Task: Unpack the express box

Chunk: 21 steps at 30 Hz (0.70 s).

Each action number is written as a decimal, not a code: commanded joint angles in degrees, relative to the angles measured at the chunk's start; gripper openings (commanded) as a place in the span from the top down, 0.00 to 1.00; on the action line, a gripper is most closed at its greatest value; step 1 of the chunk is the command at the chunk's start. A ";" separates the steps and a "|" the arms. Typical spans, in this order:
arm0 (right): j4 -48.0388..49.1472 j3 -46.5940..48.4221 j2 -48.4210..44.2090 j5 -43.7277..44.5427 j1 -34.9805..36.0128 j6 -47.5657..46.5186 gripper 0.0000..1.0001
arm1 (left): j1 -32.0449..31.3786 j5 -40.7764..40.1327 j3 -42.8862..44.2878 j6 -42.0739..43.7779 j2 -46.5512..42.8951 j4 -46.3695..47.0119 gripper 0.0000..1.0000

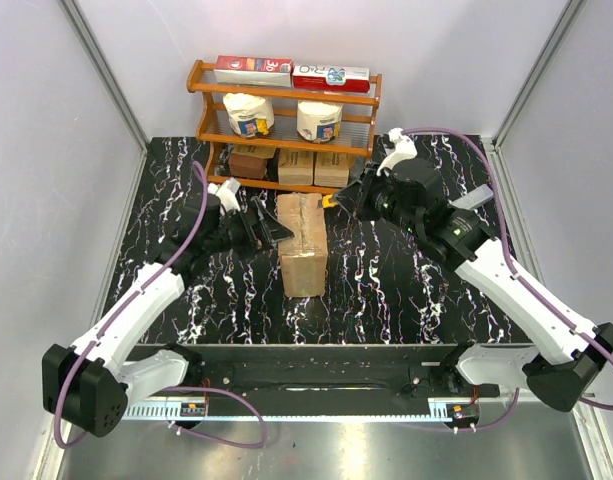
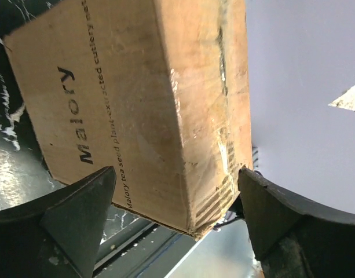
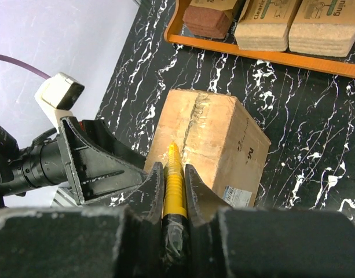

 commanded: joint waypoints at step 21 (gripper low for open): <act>2.42 2.24 5.94 0.25 -0.19 -5.68 1.00 | -3.80 0.29 -4.26 -13.70 0.31 13.07 0.18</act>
